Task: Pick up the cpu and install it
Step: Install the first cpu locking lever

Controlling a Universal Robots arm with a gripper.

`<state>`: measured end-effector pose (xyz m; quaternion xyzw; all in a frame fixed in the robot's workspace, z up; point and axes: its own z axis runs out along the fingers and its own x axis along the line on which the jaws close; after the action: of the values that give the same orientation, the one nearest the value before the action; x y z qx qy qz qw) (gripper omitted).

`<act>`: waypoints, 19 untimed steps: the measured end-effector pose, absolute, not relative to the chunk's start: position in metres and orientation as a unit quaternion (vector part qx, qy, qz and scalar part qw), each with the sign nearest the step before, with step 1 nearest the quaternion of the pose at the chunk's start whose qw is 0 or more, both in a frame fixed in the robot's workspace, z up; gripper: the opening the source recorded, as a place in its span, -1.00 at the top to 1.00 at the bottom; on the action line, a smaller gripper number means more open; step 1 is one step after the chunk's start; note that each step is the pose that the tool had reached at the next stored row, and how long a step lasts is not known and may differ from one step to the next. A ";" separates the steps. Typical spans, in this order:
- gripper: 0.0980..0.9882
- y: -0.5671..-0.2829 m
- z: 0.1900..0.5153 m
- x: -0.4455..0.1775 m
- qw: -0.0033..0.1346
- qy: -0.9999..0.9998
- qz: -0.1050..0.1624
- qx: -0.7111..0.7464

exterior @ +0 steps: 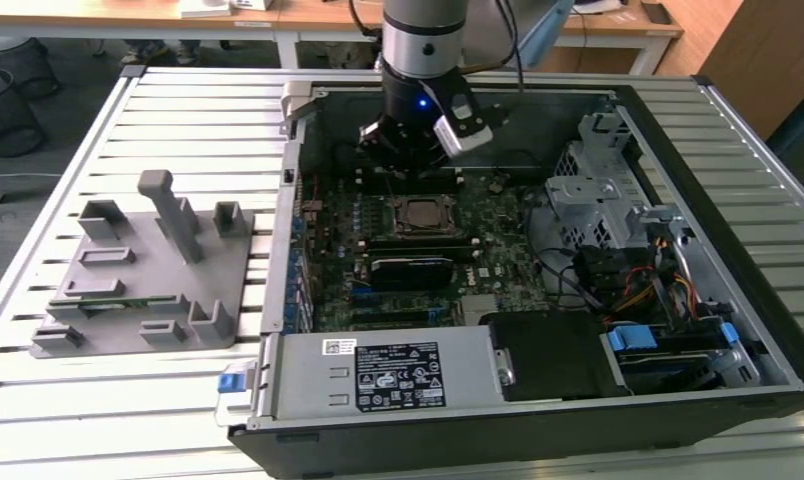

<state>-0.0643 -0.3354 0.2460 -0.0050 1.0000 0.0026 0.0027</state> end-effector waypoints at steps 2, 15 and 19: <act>0.98 -0.335 0.246 -0.071 0.003 1.000 0.003 -0.005; 0.98 -0.335 0.246 -0.097 0.003 1.000 0.003 -0.005; 0.98 -0.334 0.246 -0.102 0.003 1.000 0.003 -0.005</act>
<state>-0.1016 -0.3340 0.2460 -0.0046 1.0000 0.0026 0.0034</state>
